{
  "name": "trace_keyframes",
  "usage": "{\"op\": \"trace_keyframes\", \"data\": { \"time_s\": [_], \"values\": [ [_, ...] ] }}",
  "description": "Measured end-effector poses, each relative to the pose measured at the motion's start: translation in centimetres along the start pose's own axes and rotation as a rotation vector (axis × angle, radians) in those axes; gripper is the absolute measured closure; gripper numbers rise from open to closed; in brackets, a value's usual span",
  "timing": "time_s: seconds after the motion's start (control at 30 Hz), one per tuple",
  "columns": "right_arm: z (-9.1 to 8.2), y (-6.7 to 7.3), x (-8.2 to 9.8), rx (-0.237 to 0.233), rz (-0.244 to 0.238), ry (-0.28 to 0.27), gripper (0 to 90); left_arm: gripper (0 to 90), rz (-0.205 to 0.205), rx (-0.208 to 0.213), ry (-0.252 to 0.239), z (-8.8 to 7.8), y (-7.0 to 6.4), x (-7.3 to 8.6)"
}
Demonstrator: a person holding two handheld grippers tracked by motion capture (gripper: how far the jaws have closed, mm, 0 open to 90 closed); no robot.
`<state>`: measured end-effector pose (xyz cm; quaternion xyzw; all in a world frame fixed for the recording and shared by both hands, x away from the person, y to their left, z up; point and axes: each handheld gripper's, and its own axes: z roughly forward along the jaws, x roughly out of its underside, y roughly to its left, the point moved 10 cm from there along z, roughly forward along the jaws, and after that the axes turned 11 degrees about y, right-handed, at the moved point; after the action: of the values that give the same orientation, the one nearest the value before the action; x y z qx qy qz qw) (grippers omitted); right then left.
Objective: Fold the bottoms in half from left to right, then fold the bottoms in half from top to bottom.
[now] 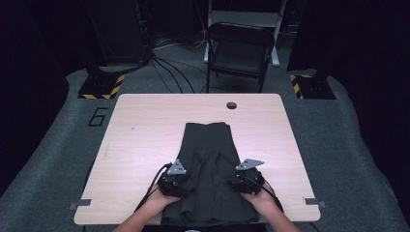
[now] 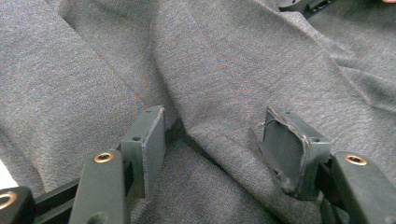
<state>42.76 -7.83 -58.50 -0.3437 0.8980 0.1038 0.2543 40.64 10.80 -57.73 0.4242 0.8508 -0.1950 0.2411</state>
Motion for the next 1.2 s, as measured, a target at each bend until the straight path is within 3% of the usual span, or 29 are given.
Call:
{"op": "trace_keyframes", "data": {
  "time_s": [0.13, 0.23, 0.3, 0.4, 0.57, 0.8, 0.97, 1.0, 1.2],
  "values": [
    [-0.1, 0.0, 0.0, 0.004, 0.008, 0.005, 46.2, 36.6, -0.015, 0.004, -0.018, -0.7, 0.7, -0.4],
    [0.0, -0.1, 0.0, 0.002, -0.013, 0.006, 45.9, 34.7, -0.039, 0.003, -0.025, -1.1, 1.5, -0.6],
    [-0.2, -0.1, 0.1, -0.011, -0.031, 0.024, 44.2, 33.9, -0.047, -0.001, -0.033, -1.4, 2.0, -0.7],
    [-0.4, 0.1, -0.2, -0.039, -0.013, 0.018, 41.8, 33.7, -0.059, -0.007, -0.059, -2.1, 2.6, -1.0],
    [-1.0, 0.0, -1.0, -0.037, 0.019, -0.025, 38.3, 33.3, -0.099, -0.035, -0.087, -2.8, 3.8, -0.9],
    [-1.4, -0.3, -1.4, -0.036, 0.052, -0.042, 35.3, 31.3, -0.096, -0.113, -0.093, -3.3, 5.6, -0.7],
    [-1.4, -1.2, -1.3, -0.022, 0.077, -0.049, 35.2, 32.3, -0.149, -0.103, -0.106, -3.1, 6.1, -1.0],
    [-1.4, -1.3, -1.4, -0.024, 0.086, -0.052, 35.2, 31.6, -0.160, -0.106, -0.087, -2.6, 6.6, -0.8],
    [-1.1, -2.4, -1.7, 0.003, 0.109, -0.057, 35.1, 29.1, -0.185, -0.117, -0.082, -1.7, 7.7, -0.6]
  ]
}}
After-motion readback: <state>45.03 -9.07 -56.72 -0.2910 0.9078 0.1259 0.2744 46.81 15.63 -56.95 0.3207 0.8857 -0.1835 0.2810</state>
